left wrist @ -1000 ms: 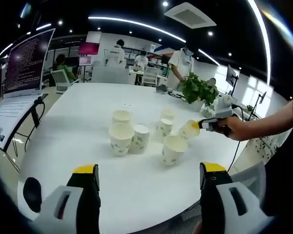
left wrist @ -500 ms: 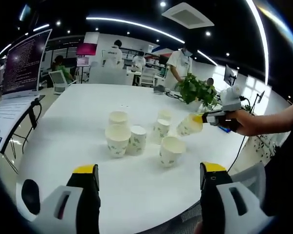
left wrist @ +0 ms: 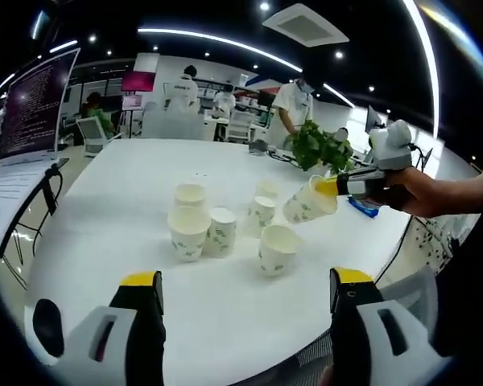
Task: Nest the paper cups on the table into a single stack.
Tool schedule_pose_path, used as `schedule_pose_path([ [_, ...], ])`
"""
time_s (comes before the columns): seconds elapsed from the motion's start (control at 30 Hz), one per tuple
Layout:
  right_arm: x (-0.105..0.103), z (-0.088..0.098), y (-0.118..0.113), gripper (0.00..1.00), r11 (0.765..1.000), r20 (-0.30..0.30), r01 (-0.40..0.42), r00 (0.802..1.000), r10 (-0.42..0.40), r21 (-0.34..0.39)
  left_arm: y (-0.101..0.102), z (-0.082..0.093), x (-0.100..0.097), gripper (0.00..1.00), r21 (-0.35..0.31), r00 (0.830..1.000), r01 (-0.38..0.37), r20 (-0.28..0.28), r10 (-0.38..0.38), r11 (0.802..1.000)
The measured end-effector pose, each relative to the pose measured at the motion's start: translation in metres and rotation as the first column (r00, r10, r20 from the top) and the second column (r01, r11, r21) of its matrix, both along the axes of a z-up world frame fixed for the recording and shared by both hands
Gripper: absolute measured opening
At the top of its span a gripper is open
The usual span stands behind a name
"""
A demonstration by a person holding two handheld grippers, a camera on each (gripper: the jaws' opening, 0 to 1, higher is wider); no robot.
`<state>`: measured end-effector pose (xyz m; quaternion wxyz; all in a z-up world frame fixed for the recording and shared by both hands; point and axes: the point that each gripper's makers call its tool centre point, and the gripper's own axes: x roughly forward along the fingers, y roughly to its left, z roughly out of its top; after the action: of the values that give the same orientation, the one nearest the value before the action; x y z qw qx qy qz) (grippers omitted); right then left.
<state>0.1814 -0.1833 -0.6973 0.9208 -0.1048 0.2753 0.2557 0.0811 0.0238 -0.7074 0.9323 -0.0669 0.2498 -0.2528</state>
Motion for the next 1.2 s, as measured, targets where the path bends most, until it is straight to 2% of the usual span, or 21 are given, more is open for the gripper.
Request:
schedule_pose_path([
  [0.5, -0.015, -0.009, 0.038, 0.0, 0.993, -0.054, -0.122, 0.991, 0.122, 0.003, -0.005, 0.002, 0.002, 0.85, 0.004, 1.0, 0.008, 0.005, -0.008, 1.0],
  [0.8, -0.019, -0.018, 0.047, 0.0, 0.99, -0.1, -0.141, 0.985, 0.139, -0.004, -0.006, 0.005, 0.003, 0.84, 0.009, 1.0, 0.014, 0.01, -0.014, 1.0],
  [1.03, -0.018, -0.022, 0.054, 0.0, 0.988, -0.124, -0.155, 0.981, 0.153, -0.013, 0.0, 0.005, 0.004, 0.84, 0.01, 1.0, 0.008, 0.008, -0.008, 1.0],
  [1.2, -0.015, -0.032, 0.055, 0.0, 0.988, -0.145, -0.156, 0.978, 0.152, -0.014, 0.004, 0.003, 0.005, 0.84, 0.011, 1.0, 0.003, 0.004, -0.003, 1.0],
])
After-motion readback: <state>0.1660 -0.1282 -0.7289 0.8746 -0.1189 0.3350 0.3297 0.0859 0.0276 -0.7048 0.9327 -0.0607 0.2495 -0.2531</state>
